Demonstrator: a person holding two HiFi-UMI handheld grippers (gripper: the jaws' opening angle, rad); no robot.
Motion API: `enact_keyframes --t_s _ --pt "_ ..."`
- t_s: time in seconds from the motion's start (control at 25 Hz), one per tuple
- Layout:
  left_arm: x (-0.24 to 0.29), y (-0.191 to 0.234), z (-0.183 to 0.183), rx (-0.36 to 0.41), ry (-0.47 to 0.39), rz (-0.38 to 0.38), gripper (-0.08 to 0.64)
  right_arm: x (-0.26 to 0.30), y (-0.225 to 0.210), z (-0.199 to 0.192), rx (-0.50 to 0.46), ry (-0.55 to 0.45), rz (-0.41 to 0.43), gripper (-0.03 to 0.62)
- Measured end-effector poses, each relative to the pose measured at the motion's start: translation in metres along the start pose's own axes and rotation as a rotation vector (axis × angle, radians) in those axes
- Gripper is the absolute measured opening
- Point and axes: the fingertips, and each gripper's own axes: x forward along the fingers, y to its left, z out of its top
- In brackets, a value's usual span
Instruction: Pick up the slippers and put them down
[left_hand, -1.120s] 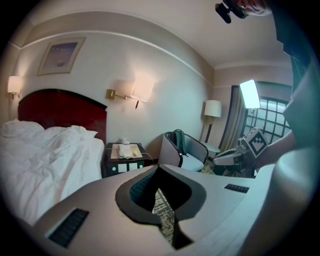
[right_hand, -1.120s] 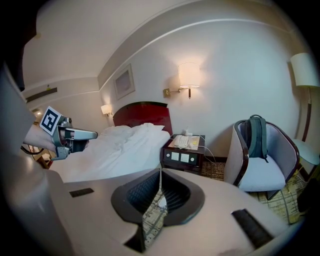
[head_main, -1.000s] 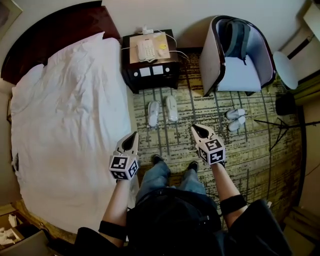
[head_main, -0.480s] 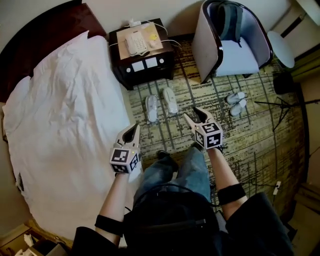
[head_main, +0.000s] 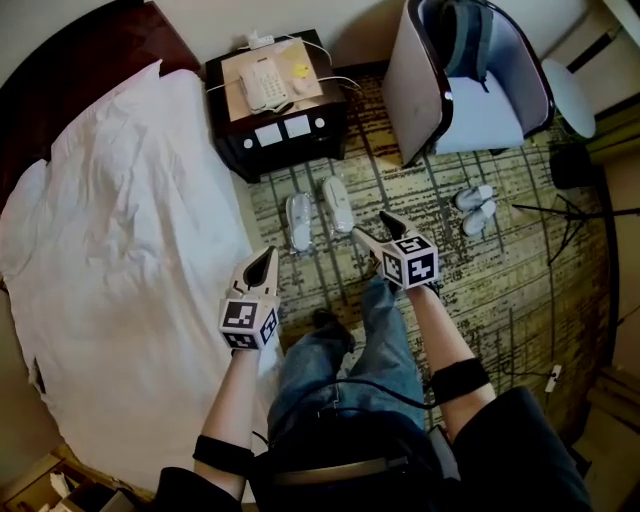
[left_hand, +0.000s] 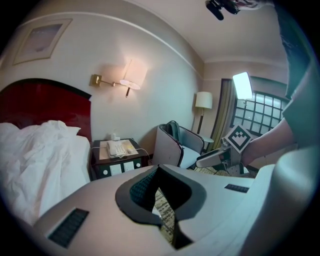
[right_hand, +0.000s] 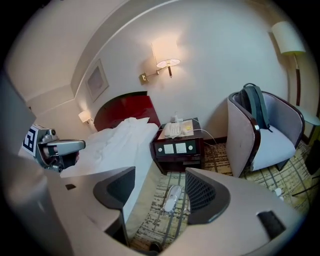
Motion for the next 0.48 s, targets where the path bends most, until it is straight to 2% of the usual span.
enact_keyframes --t_s 0.2,0.48 --pt "0.054 0.023 -0.04 -0.014 0.016 0.023 0.0 0.062 -0.044 -0.02 0.053 0.027 0.021 0.331" --pt "0.176 0.04 -0.111 -0.022 0.003 0.036 0.0 0.172 -0.126 -0.097 0.138 0.073 0.083 0.331"
